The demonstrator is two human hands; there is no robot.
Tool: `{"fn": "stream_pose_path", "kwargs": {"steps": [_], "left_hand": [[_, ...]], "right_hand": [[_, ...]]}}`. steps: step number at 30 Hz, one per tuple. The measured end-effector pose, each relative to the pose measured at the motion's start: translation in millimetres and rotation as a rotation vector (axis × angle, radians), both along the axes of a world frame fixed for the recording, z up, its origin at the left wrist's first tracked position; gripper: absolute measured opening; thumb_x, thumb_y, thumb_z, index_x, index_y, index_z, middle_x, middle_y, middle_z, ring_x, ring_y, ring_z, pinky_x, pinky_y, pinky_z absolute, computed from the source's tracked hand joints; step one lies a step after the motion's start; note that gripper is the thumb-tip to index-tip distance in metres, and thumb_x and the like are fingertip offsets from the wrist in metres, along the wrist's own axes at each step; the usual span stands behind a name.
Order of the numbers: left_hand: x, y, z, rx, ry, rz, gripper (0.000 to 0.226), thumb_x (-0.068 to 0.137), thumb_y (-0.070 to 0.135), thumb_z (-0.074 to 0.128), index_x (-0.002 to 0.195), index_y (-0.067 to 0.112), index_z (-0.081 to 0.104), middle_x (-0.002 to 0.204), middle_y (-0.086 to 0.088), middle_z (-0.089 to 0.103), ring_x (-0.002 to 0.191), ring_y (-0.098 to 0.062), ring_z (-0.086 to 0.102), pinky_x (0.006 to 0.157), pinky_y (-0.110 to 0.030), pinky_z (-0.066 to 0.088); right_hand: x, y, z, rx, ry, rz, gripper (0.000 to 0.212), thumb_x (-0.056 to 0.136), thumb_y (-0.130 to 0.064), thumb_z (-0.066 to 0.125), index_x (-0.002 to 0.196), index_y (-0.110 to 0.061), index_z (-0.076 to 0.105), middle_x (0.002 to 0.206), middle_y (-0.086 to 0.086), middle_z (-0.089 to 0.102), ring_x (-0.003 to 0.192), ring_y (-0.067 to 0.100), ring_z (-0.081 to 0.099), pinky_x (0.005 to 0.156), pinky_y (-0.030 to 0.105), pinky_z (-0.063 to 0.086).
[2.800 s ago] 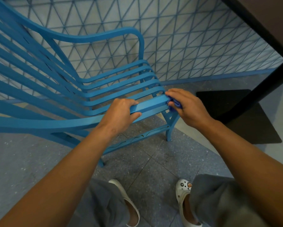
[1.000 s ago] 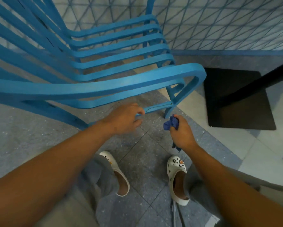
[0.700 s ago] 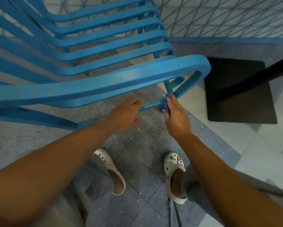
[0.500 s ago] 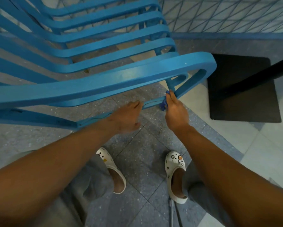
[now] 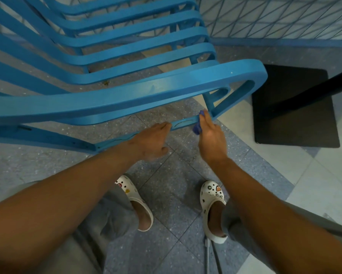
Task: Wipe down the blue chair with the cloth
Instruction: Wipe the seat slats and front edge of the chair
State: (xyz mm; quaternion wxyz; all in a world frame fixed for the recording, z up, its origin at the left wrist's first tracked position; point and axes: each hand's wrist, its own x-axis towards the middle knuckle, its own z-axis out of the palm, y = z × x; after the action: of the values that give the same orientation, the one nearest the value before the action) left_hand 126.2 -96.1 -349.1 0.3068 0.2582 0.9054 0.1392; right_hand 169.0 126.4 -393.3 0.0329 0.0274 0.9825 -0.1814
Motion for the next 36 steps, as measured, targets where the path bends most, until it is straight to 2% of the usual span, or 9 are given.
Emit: {"fn": "stream_pose_path", "kwargs": {"steps": [6,10,14,20,26,29,32,34,36], "left_hand": [[0,1,2,0.017,0.013,-0.008,0.072,0.096,0.033,0.063,0.153,0.014,0.024,0.145,-0.008,0.043,0.123,-0.025,0.050,0.098,-0.040,0.048],[-4,2,1,0.024,0.035,-0.007,0.065,0.097,0.031,0.062,0.150,0.013,0.031,0.145,-0.006,0.041,0.125,-0.026,0.048,0.101,-0.041,0.047],[-4,4,-1,0.014,0.041,-0.013,0.068,0.097,0.032,0.063,0.152,0.014,0.028,0.146,-0.005,0.039,0.126,-0.026,0.046,0.101,-0.046,0.049],[-4,2,-2,-0.023,0.047,-0.066,0.070,0.098,0.034,0.060,0.155,0.012,0.026,0.157,-0.007,0.030,0.133,-0.029,0.041,0.107,-0.046,0.045],[-7,-1,-5,0.009,0.025,-0.065,0.062,0.098,0.034,0.060,0.150,0.011,0.036,0.150,-0.005,0.038,0.127,-0.028,0.048,0.102,-0.044,0.048],[-6,-6,-6,0.013,0.022,-0.078,0.066,0.098,0.035,0.059,0.154,0.012,0.032,0.151,-0.005,0.038,0.127,-0.026,0.048,0.103,-0.042,0.048],[-6,-9,-5,-0.002,0.016,-0.083,0.067,0.098,0.036,0.060,0.153,0.011,0.032,0.154,-0.007,0.036,0.131,-0.027,0.046,0.105,-0.045,0.047],[-7,-11,-5,-0.012,0.020,-0.068,0.067,0.097,0.037,0.060,0.152,0.011,0.033,0.150,-0.007,0.039,0.126,-0.026,0.048,0.101,-0.044,0.049],[-7,-13,-6,-0.005,0.021,-0.034,0.065,0.095,0.038,0.062,0.149,0.013,0.036,0.141,-0.005,0.045,0.115,-0.023,0.052,0.091,-0.039,0.051]], "right_hand": [[6,6,-3,0.147,-0.072,-0.046,0.081,0.096,0.006,0.055,0.163,-0.014,0.013,0.166,0.006,0.026,0.105,0.034,0.058,0.089,0.049,0.053],[9,-8,-9,0.113,-0.123,-0.144,0.077,0.098,0.000,0.055,0.162,-0.014,0.014,0.168,0.005,0.020,0.108,0.034,0.058,0.092,0.047,0.052],[-16,-2,-2,0.031,-0.071,-0.025,0.052,0.105,-0.016,0.051,0.154,-0.014,0.033,0.156,0.005,0.042,0.104,0.035,0.063,0.088,0.051,0.057],[3,-5,-4,0.034,-0.078,-0.104,0.067,0.104,-0.006,0.050,0.162,-0.014,0.016,0.158,0.005,0.040,0.102,0.028,0.061,0.094,0.044,0.054],[-4,-2,-2,-0.002,-0.021,0.024,0.056,0.106,-0.016,0.048,0.157,-0.013,0.027,0.130,0.007,0.063,0.098,0.027,0.064,0.089,0.046,0.056],[-8,13,-2,0.047,-0.051,-0.037,0.058,0.106,-0.015,0.048,0.159,-0.015,0.023,0.147,0.010,0.052,0.106,0.031,0.063,0.093,0.049,0.054],[6,-5,-5,0.017,-0.065,-0.056,0.068,0.104,-0.006,0.051,0.162,-0.015,0.017,0.159,0.005,0.039,0.102,0.027,0.062,0.094,0.043,0.055],[7,-11,-9,-0.021,-0.046,-0.061,0.065,0.104,-0.005,0.050,0.161,-0.013,0.020,0.157,0.007,0.042,0.103,0.028,0.062,0.093,0.042,0.055],[-6,-9,-6,-0.079,-0.054,-0.046,0.053,0.106,-0.012,0.046,0.157,-0.015,0.031,0.143,0.010,0.056,0.110,0.029,0.064,0.096,0.040,0.055]]}}
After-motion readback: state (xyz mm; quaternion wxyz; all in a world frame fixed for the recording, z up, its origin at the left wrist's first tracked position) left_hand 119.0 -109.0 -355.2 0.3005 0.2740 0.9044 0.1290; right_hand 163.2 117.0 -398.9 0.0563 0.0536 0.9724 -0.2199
